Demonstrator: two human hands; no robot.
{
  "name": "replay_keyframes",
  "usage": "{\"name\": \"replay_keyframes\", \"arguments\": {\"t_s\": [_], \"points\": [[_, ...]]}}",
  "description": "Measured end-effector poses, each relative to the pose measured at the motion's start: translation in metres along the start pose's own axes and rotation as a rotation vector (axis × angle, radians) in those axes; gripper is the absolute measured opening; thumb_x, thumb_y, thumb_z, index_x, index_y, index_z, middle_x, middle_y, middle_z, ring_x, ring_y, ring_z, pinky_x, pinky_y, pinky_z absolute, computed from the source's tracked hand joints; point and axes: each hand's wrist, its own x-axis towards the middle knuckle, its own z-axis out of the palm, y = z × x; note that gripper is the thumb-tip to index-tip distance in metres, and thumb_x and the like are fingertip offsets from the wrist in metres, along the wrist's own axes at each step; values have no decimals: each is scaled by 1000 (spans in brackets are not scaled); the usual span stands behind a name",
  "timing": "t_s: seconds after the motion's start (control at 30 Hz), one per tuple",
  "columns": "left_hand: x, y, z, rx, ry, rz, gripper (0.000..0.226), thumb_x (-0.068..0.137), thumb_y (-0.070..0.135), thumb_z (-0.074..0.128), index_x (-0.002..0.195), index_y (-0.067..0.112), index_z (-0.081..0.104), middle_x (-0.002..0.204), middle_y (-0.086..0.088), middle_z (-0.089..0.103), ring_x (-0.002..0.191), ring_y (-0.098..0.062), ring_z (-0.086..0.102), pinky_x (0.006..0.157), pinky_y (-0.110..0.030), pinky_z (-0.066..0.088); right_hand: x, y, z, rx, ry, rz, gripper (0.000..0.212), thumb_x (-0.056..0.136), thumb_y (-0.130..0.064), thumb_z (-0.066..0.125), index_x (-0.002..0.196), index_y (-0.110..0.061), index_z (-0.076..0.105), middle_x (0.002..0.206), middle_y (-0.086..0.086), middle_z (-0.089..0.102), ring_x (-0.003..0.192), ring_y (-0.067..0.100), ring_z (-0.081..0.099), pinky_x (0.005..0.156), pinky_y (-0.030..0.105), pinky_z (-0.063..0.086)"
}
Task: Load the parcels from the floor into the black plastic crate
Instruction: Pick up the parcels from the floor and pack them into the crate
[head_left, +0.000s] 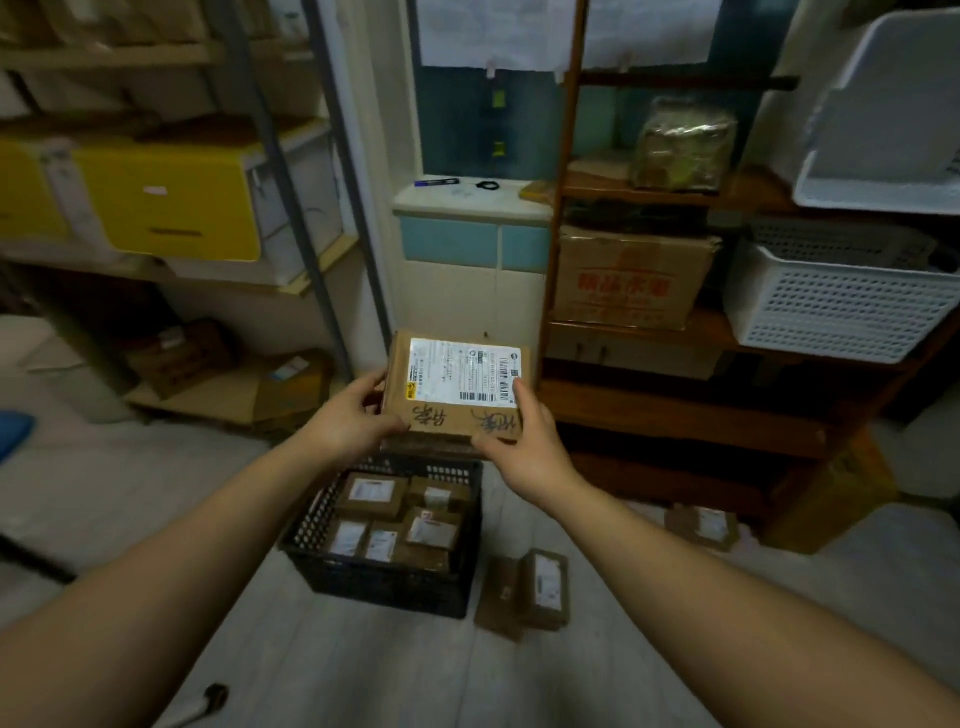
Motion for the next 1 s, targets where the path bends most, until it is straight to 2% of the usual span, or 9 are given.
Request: {"name": "replay_keyframes", "arguments": {"t_s": [0.07, 0.17, 0.3, 0.43, 0.53, 0.6, 0.77, 0.9, 1.0], "points": [[-3, -17, -34, -13, -19, -19, 75, 84, 6, 64, 145, 32, 28, 132, 0, 50, 108, -18, 57, 94, -45, 50, -4, -10, 35, 5, -22, 14, 82, 87, -23, 67, 150, -34, 17, 148, -2, 27, 133, 18, 36, 108, 35, 38], [0, -31, -70, -5, -33, -16, 75, 86, 7, 62, 146, 32, 26, 129, 3, 52, 86, -2, 56, 76, -30, 52, -3, -24, 69, -22, -25, 24, 80, 88, -24, 66, 151, -30, 16, 149, -2, 26, 134, 18, 36, 106, 34, 37], [18, -38, -99, 5, -36, 6, 70, 90, 11, 57, 147, 31, 22, 137, 1, 47, 80, 3, 51, 66, -21, 47, 15, -40, 93, -49, -13, 14, 80, 88, -25, 66, 151, -28, 18, 149, -1, 28, 132, 17, 36, 106, 33, 38], [48, -47, -121, 16, -6, 3, 72, 91, 17, 57, 148, 32, 16, 144, -2, 42, 86, -3, 53, 73, -26, 49, 48, -48, 114, -89, -21, -25, 76, 88, -25, 66, 150, -28, 22, 148, -1, 31, 132, 17, 37, 108, 35, 38], [77, -61, -140, 69, 15, -28, 75, 90, 18, 60, 149, 32, 16, 146, -1, 39, 110, -15, 51, 90, -36, 47, 86, -45, 136, -122, -50, -18, 78, 87, -29, 68, 150, -28, 23, 148, -1, 32, 131, 16, 38, 105, 31, 37], [100, -71, -155, 104, 43, -61, 75, 89, 16, 61, 148, 30, 19, 145, 0, 41, 122, -20, 48, 97, -38, 43, 113, -41, 155, -135, -83, -9, 80, 85, -30, 69, 150, -28, 23, 148, -1, 32, 130, 16, 40, 105, 31, 38], [153, -88, -187, 114, 33, -133, 70, 89, 8, 60, 148, 23, 24, 141, -3, 46, 110, -10, 45, 92, -26, 35, 168, -35, 201, -140, -157, 39, 81, 85, -31, 69, 150, -26, 22, 150, 1, 30, 132, 19, 39, 109, 35, 38], [195, -101, -205, 117, -20, -174, 68, 90, 11, 58, 148, 24, 24, 143, -3, 45, 124, -20, 46, 97, -32, 39, 198, -34, 218, -182, -158, 87, 78, 87, -32, 67, 150, -27, 23, 148, 2, 32, 130, 18, 41, 106, 31, 38], [228, -113, -211, 115, -92, -162, 67, 89, 12, 59, 147, 24, 26, 140, -3, 47, 112, -17, 50, 88, -32, 44, 216, -31, 227, -199, -97, 128, 77, 85, -32, 69, 149, -27, 26, 145, 2, 37, 126, 16, 46, 105, 30, 40]]}}
